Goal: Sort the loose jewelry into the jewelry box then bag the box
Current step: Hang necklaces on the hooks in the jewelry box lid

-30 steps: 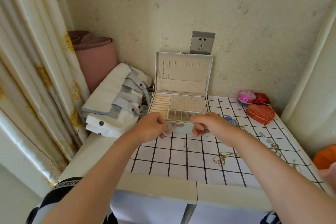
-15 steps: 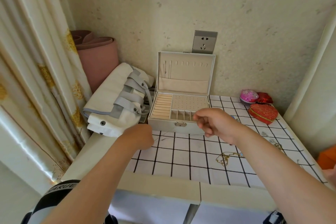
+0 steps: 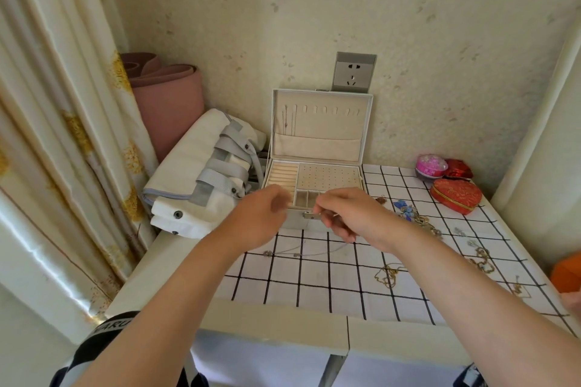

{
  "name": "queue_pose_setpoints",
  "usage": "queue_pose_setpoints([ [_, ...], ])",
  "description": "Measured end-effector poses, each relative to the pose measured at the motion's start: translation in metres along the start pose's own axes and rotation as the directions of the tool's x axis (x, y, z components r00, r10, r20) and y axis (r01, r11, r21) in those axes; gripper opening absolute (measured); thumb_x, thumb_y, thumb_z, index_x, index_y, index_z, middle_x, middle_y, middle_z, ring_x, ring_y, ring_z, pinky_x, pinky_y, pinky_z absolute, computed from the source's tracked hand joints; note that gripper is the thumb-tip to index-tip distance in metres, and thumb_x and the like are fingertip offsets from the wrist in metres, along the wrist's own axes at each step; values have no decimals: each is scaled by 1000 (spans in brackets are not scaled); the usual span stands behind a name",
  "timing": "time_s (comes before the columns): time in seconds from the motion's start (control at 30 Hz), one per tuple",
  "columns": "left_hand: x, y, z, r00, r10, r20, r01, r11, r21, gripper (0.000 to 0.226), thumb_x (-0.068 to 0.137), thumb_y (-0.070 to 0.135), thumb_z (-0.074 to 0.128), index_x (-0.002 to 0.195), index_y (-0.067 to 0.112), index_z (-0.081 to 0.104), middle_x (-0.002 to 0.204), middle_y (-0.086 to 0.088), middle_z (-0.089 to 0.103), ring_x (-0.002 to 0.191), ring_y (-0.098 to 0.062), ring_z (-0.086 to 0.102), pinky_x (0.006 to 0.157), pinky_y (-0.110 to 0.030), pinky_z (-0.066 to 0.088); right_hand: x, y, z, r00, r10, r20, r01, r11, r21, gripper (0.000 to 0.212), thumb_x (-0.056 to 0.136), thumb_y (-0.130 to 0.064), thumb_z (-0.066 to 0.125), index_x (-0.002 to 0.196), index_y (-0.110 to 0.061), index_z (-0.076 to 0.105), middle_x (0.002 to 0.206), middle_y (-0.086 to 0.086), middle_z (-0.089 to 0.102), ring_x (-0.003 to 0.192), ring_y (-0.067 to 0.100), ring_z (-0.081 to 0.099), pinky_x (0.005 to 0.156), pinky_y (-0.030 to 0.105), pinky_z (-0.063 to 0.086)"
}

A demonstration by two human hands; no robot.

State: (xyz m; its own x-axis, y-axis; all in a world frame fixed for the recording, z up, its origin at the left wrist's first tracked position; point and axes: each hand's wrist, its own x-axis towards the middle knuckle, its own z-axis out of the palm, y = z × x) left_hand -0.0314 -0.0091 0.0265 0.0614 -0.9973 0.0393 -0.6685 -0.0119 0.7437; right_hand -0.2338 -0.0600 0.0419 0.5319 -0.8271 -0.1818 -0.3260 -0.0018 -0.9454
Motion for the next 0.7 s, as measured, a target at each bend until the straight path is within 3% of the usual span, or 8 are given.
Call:
queue_pose_setpoints([
  [0.07,-2,15,7,997,64,45,-47,951,-306,31,96,8,54,121,25,58,114,9,66,109,-5,61,100,-24,45,-1,-2,5,1000,-12,27,13,1000,-27,28,103,-26,49,86,-11,66,63,2,57,44,16,43,42,23,30],
  [0.17,-2,29,19,988,60,142,23,855,-519,33,97,5,51,128,14,56,104,-1,69,99,-14,67,99,-29,49,-2,-5,9,999,-14,35,15,999,-33,29,105,-27,46,86,-9,60,61,4,53,45,17,45,44,26,34],
  [0.23,0,32,20,988,14,153,68,854,-516,24,97,9,53,120,13,59,85,0,65,80,-13,65,87,-35,57,-3,-7,9,1000,-9,25,10,999,-49,30,105,-26,44,83,-11,58,58,3,49,44,17,44,45,27,35],
  [0.3,2,32,16,987,-41,153,98,916,-388,15,96,18,57,107,14,66,71,10,57,66,-5,55,70,-31,57,-2,-7,8,1000,2,13,-1,998,-67,31,104,-26,45,79,-13,56,57,1,47,43,16,43,45,27,35],
  [0.43,5,31,8,996,17,93,7,967,-256,15,91,29,66,89,15,71,63,9,45,55,-4,40,55,-19,37,0,-11,2,999,14,31,-13,999,-52,31,102,-28,49,74,-17,57,59,1,49,46,17,44,47,27,37],
  [0.57,7,34,-10,999,28,15,-20,913,-407,16,96,21,59,82,16,67,54,10,40,47,-5,34,48,-18,30,2,-20,-4,998,-27,50,27,1000,1,30,100,-27,51,72,-17,57,63,3,50,48,18,44,48,27,38],
  [0.7,12,34,-27,999,-1,-39,-22,818,-575,23,99,12,51,77,13,60,59,3,42,54,-13,38,53,-26,39,10,-32,-8,997,-80,1,79,987,137,30,101,-23,49,74,-19,63,62,2,49,49,19,38,48,27,34],
])
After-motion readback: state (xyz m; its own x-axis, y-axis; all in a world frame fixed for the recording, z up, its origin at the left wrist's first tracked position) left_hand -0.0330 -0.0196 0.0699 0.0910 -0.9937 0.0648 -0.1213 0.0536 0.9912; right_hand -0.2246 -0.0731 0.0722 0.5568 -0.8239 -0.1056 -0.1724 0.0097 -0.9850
